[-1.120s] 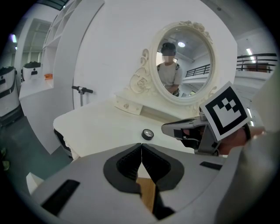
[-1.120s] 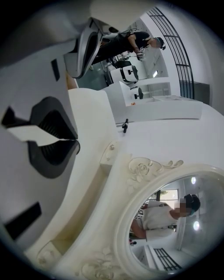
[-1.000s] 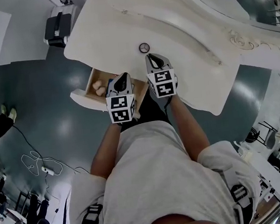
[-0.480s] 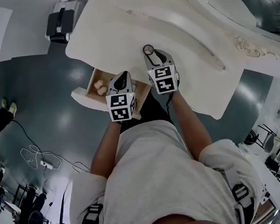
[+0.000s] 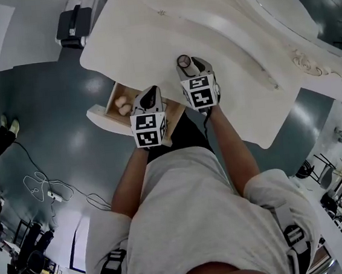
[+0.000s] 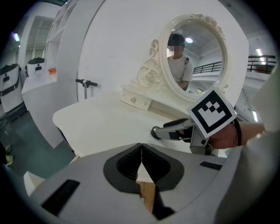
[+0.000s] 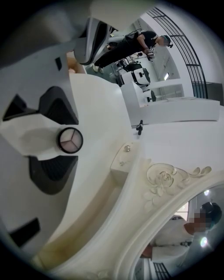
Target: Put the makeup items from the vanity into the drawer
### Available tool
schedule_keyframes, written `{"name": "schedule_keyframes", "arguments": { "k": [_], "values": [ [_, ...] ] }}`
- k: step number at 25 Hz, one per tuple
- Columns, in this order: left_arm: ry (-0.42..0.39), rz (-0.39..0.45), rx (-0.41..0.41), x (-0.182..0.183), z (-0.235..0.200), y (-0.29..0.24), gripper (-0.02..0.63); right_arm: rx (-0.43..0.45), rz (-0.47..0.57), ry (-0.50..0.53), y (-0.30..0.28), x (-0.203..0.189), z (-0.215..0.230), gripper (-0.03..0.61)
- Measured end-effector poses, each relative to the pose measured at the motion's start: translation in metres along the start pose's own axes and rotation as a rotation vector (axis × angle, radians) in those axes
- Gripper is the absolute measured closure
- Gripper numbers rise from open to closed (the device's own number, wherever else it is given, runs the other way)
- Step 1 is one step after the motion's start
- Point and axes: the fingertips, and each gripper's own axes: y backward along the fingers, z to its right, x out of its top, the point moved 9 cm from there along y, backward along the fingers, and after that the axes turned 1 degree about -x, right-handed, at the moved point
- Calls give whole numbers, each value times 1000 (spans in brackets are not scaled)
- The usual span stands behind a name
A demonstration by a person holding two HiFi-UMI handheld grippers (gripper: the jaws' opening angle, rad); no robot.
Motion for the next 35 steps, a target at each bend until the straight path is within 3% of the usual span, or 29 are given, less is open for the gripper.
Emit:
{"name": "schedule_keyframes", "arguments": {
  "k": [12,35],
  "values": [
    [21,-8,23,-5,-7,0,607,1,-58,5,-20,-2,0,345],
    [21,10,23,-22,-22,31,607,27,-32,24,0,-8,-44,354]
  ]
}}
